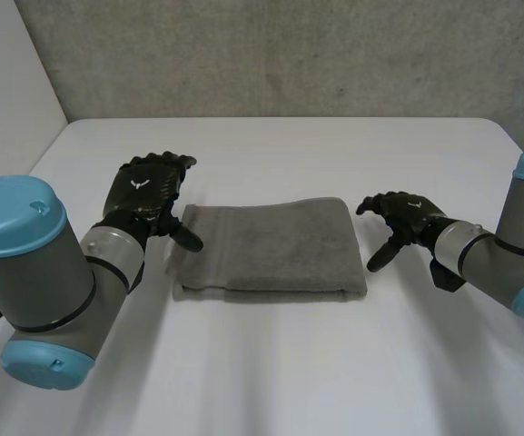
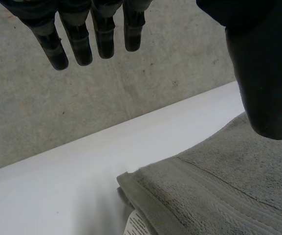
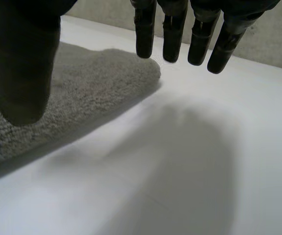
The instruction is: Fold the towel.
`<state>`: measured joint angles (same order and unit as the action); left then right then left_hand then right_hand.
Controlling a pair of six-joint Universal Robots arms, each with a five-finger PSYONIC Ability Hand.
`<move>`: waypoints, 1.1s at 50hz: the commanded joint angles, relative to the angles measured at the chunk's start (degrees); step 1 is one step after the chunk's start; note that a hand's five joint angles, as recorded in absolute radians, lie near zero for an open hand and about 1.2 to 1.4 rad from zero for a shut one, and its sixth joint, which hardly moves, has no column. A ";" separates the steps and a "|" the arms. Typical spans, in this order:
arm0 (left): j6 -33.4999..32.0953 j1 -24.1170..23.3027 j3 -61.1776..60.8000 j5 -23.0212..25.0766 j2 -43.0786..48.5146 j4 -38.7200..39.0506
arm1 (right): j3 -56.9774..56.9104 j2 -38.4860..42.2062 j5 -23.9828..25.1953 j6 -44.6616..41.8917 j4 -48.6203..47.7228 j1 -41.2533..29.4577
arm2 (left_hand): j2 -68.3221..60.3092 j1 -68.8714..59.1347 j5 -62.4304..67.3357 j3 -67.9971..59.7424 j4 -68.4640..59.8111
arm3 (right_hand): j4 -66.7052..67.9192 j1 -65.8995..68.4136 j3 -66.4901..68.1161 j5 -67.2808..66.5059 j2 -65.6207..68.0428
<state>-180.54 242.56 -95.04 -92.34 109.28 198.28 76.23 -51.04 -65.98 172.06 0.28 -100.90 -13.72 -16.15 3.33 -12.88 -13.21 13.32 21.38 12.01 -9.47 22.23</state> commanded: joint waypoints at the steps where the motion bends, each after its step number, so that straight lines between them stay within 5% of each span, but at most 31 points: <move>1: 0.01 0.02 -0.06 -0.03 -0.21 0.00 | -1.79 0.42 -0.47 0.12 -0.37 -3.78 | 3.67 6.10 -3.29 2.88 3.21 | -3.32 -2.55 -2.01 0.64 -3.40; 17: 0.01 0.02 -0.23 0.06 -0.12 0.00 | -5.48 6.30 -2.84 -0.41 -0.37 -4.66 | 3.67 6.10 -3.29 2.88 3.21 | -3.32 11.25 -2.01 -13.15 10.39; 27: 0.01 0.02 -0.23 0.06 -0.03 0.00 | -5.66 6.48 -2.23 -0.41 -0.19 -4.13 | 3.67 6.10 -3.29 2.88 3.21 | -3.32 58.58 -2.01 -60.48 57.73; 40: 0.01 0.11 -0.32 0.06 -0.12 0.00 | -4.16 1.29 -1.17 -1.11 0.25 -0.53 | 3.67 6.10 -3.29 2.88 3.21 | -3.32 58.62 -2.01 -60.53 57.77; 47: 0.01 0.20 -0.32 -0.03 -0.30 0.00 | -4.16 -2.82 3.83 -8.74 4.19 6.14 | 3.67 6.10 -3.29 2.88 3.21 | -3.32 58.62 -2.01 -60.53 57.77; 55: 0.01 0.20 -0.32 -0.03 -0.30 0.00 | -8.20 -5.29 5.51 -9.03 7.28 4.14 | 3.67 6.10 -3.29 2.88 3.21 | -3.32 58.62 -2.01 -60.53 57.77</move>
<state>-180.52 242.78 -95.36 -92.37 109.00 198.28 70.77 -54.74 -61.55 162.72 5.67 -94.82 -13.72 -16.15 3.33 -12.88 -13.21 13.32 69.88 12.01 -65.38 76.94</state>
